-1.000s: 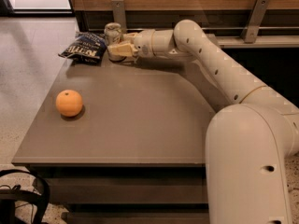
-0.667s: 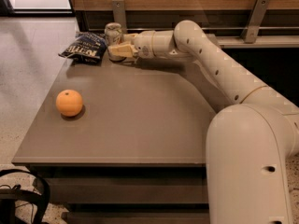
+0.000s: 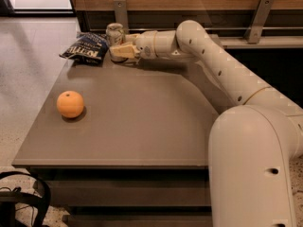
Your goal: Move 7up can near blue chip bag
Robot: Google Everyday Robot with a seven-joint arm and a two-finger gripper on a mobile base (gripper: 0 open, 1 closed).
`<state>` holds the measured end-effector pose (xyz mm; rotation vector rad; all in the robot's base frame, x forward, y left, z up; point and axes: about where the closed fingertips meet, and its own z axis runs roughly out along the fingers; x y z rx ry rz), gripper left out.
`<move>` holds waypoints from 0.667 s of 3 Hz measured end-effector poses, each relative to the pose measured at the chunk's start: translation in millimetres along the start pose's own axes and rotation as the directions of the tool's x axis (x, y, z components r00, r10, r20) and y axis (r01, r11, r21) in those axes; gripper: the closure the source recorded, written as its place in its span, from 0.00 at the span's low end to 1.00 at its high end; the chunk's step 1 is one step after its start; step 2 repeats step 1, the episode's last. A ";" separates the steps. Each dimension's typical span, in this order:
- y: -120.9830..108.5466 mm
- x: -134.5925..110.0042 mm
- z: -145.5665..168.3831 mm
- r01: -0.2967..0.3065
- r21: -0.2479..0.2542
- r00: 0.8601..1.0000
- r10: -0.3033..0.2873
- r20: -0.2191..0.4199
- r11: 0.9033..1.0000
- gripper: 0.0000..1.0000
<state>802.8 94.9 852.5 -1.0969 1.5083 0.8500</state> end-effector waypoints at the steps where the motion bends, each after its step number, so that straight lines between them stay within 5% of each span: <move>1: 1.9 0.2 3.5 -0.001 -0.005 1.000 0.001 0.000 1.000 0.13; 2: 1.9 0.2 3.5 -0.001 -0.005 1.000 0.001 0.000 1.000 0.13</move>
Offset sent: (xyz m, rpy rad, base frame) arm 0.0000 0.0000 0.0000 0.0000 0.0000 0.0000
